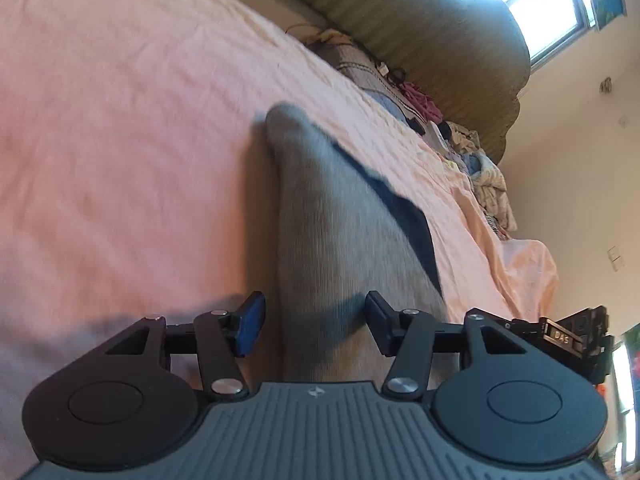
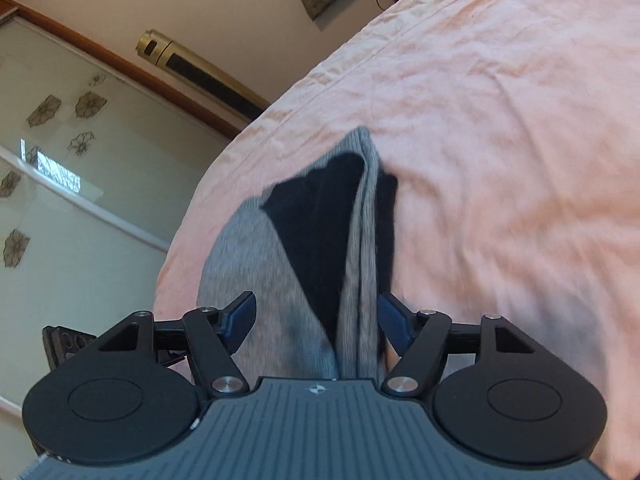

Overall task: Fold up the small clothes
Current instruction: 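Grasp the folded bundle edge with both grippers and fold it over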

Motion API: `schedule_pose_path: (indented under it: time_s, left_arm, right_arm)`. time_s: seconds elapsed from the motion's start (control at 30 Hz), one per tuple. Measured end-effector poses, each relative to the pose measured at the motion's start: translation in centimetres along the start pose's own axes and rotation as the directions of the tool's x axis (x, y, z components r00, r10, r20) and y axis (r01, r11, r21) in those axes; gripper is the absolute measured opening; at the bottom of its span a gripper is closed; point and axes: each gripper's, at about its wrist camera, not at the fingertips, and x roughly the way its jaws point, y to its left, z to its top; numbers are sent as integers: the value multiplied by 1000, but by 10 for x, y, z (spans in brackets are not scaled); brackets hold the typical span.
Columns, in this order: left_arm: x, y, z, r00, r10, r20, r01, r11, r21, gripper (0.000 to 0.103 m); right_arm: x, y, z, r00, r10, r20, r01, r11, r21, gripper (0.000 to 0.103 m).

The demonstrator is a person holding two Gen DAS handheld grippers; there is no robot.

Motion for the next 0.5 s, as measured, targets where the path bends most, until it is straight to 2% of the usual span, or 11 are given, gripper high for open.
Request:
schedule_pose_path:
  time_s: [0.1,0.13,0.17,0.2,0.23,0.37,0.4,0.47,0.5]
  left_arm:
    - [-7,3,-38,996,-85,1,85,996,-32,52]
    - [-6,-1,-44,997,-83,6,83,996,-18,42]
    - [-3,-5,-46,998,-63,0,63,998,-2,25]
    - [1,-6,-46,999,-46,-20,46,999,-1,11]
    - [0,-6,-47,999,-33,-23,33,999,-4,10]
    - [-31,-18,-46,999,-42,14,40,995,90,10]
    - [-36,-17,-49,1000,-25,9,24,994,110,11]
    - [-41,-17,-58,997,74,18,-76,982,174,14]
    - [-46,-20,-63,995,99,32,-104,970,220,16]
  right_arm:
    - [-8,-2,-34,1000,17,-23,-17,1000,-12,65]
    - [-8,0,-41,999,32,-26,-33,999,-25,61]
    - [-6,3,-47,999,27,-39,-29,999,-42,53]
    - [-3,5,-50,998,4,-61,-7,999,-54,26]
    - [-1,7,-52,997,2,-73,-6,998,-60,22]
    - [-21,17,-60,997,40,-58,-46,994,-103,22]
    - [-22,16,-63,997,26,-66,-33,994,-107,22]
    - [-18,11,-69,996,-24,-80,15,994,-108,24]
    - [-21,9,-68,997,-2,-75,-5,996,-89,31]
